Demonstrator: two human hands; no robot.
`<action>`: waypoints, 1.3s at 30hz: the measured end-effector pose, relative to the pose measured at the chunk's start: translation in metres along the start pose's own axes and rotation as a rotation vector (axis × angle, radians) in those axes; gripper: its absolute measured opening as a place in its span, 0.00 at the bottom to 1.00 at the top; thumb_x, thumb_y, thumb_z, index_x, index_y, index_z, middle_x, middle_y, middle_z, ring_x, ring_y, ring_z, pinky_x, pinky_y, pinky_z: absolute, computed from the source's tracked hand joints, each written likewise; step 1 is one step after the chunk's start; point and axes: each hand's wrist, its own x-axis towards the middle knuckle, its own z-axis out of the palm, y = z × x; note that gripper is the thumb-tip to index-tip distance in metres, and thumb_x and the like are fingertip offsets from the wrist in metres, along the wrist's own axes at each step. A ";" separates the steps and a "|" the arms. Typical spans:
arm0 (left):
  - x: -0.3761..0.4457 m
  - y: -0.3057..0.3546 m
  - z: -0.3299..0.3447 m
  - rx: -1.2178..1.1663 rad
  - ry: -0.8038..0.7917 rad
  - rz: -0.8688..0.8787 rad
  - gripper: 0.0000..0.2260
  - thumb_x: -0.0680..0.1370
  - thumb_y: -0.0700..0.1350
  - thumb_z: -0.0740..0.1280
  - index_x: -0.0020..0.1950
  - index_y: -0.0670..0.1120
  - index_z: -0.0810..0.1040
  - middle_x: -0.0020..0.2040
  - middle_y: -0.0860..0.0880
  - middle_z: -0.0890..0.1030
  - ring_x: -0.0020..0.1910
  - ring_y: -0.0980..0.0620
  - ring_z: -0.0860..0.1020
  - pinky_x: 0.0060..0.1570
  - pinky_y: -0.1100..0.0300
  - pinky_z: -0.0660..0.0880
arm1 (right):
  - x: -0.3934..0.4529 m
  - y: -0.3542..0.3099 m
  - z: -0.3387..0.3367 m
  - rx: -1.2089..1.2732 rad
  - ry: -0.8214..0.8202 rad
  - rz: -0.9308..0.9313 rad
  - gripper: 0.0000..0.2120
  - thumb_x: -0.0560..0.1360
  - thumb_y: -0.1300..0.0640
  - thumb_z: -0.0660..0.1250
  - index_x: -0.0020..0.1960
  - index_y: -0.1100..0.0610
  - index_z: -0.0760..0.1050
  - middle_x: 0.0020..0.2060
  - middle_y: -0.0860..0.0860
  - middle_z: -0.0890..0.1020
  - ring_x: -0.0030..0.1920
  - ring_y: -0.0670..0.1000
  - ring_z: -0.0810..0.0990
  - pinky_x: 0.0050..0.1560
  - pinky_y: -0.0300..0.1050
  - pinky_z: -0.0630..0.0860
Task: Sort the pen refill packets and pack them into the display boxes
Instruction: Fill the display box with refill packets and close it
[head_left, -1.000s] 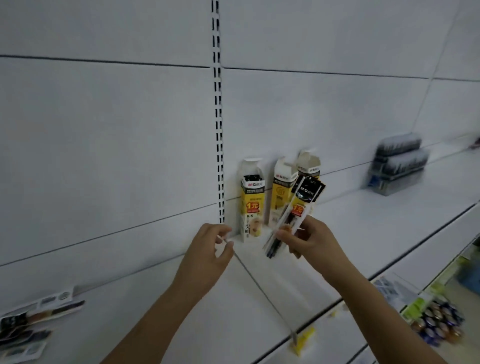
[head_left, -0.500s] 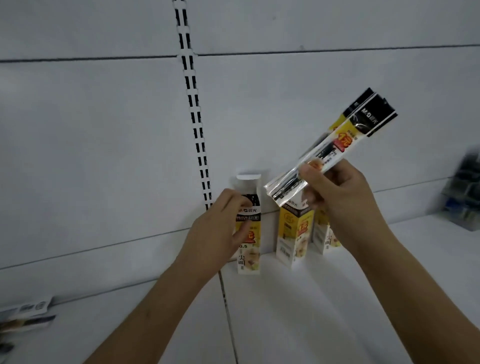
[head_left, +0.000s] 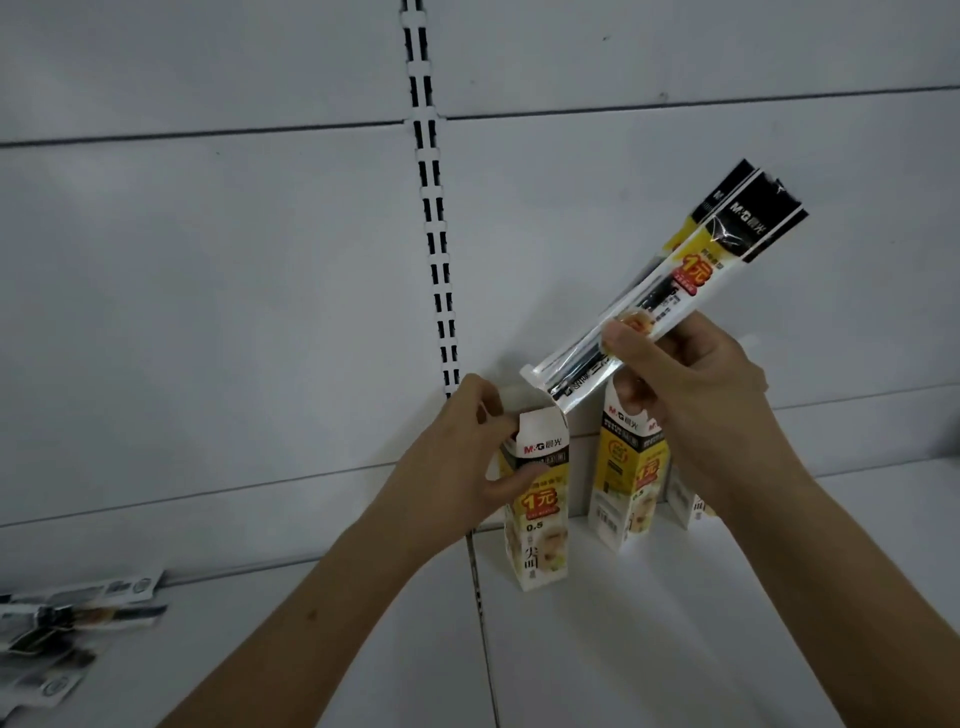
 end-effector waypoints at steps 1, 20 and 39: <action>-0.002 0.002 0.003 -0.003 0.036 0.007 0.18 0.74 0.61 0.66 0.58 0.52 0.81 0.57 0.53 0.67 0.54 0.57 0.70 0.48 0.58 0.78 | -0.001 -0.001 0.002 -0.001 0.004 0.007 0.05 0.75 0.56 0.71 0.46 0.57 0.78 0.31 0.47 0.81 0.27 0.44 0.75 0.31 0.34 0.75; -0.022 0.043 0.035 -0.118 0.168 -0.015 0.19 0.73 0.57 0.70 0.60 0.51 0.74 0.52 0.57 0.74 0.49 0.58 0.74 0.44 0.67 0.74 | -0.026 0.012 0.003 -0.367 0.255 0.010 0.05 0.71 0.50 0.73 0.43 0.51 0.80 0.37 0.36 0.83 0.40 0.41 0.83 0.43 0.44 0.82; -0.013 0.039 0.020 -0.312 -0.009 -0.155 0.19 0.72 0.63 0.68 0.56 0.55 0.73 0.49 0.60 0.76 0.48 0.62 0.75 0.48 0.63 0.74 | -0.047 0.006 0.007 -0.843 0.132 -0.199 0.13 0.69 0.40 0.68 0.42 0.50 0.80 0.32 0.43 0.82 0.33 0.42 0.80 0.31 0.42 0.77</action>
